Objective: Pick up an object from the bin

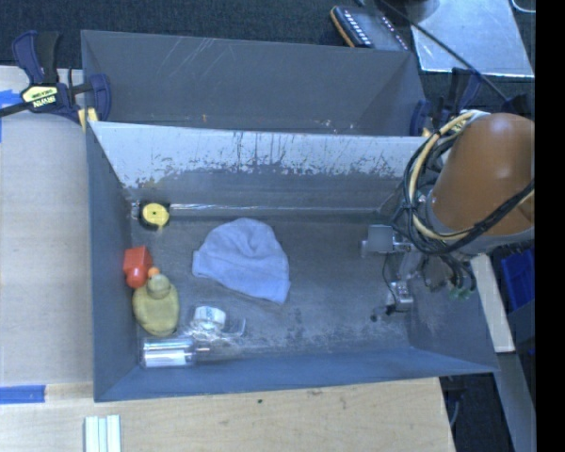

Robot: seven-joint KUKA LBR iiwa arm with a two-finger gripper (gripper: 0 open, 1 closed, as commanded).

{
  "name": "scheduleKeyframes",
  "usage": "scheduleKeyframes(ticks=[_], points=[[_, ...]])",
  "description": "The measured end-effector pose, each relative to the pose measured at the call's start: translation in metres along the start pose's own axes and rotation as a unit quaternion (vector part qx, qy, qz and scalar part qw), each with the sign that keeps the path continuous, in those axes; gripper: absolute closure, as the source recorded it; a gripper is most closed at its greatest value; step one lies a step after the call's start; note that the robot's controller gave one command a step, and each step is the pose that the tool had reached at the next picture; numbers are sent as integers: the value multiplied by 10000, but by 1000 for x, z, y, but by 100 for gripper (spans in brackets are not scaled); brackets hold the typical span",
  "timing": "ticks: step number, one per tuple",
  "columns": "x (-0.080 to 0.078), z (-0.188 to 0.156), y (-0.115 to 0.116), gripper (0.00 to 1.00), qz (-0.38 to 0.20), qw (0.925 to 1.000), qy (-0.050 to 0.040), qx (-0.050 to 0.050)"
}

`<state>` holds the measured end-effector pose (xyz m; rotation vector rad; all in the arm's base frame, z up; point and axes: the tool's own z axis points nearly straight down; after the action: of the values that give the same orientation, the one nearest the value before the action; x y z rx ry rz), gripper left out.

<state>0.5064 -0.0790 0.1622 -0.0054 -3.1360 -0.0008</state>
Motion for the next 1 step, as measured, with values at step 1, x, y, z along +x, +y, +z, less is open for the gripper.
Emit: scheduleKeyframes(ticks=[1], points=[[-2, -4, 0, 0, -18, 10000, -45, 5]])
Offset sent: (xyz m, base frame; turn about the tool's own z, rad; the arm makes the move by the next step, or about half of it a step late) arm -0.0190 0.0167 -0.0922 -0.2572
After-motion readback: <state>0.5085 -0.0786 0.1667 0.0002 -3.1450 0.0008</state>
